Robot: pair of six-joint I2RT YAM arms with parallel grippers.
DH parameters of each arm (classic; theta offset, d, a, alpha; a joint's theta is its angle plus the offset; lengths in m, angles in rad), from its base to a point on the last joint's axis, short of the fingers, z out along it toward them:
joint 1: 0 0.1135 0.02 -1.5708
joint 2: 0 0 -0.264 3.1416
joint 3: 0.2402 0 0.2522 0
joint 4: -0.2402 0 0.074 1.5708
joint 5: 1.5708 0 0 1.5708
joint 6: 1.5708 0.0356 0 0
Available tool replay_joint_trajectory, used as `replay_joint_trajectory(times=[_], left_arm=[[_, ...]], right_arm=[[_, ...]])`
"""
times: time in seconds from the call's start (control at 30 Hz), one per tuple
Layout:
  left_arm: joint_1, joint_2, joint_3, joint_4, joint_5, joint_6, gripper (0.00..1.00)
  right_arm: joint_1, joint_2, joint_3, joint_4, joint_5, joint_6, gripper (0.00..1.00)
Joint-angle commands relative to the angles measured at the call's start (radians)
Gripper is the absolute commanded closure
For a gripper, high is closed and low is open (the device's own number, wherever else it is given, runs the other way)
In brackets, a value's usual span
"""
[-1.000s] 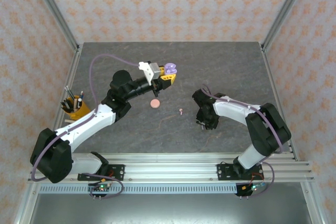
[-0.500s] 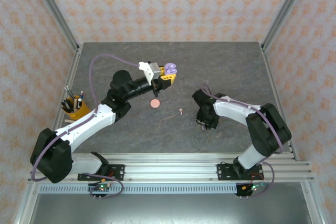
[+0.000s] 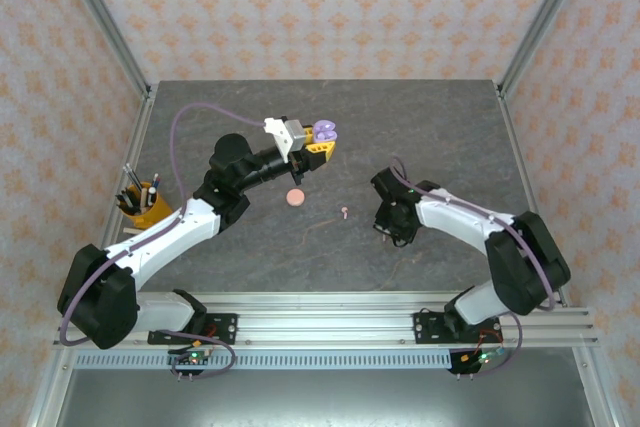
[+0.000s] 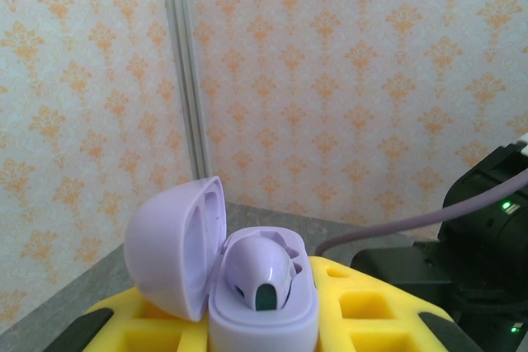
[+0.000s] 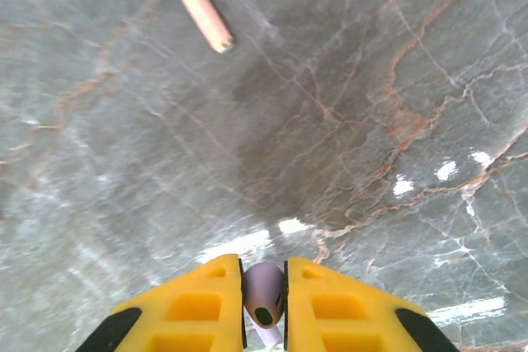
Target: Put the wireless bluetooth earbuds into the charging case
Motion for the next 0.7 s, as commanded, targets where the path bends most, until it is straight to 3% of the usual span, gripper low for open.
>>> replay_joint_trajectory(times=[0.0,0.3,0.67], left_arm=[[-0.008,-0.012,0.024,0.008,-0.011,0.018,1.00],[-0.007,-0.029,0.054,-0.047,-0.018,0.049,1.00],[-0.008,-0.018,0.098,-0.083,-0.032,0.077,1.00]], right_arm=[[0.005,-0.070,-0.007,0.022,0.029,-0.007,0.84],[-0.034,-0.212,0.125,0.048,0.025,-0.095,0.84],[-0.124,-0.290,0.409,0.136,-0.062,-0.251,0.83]])
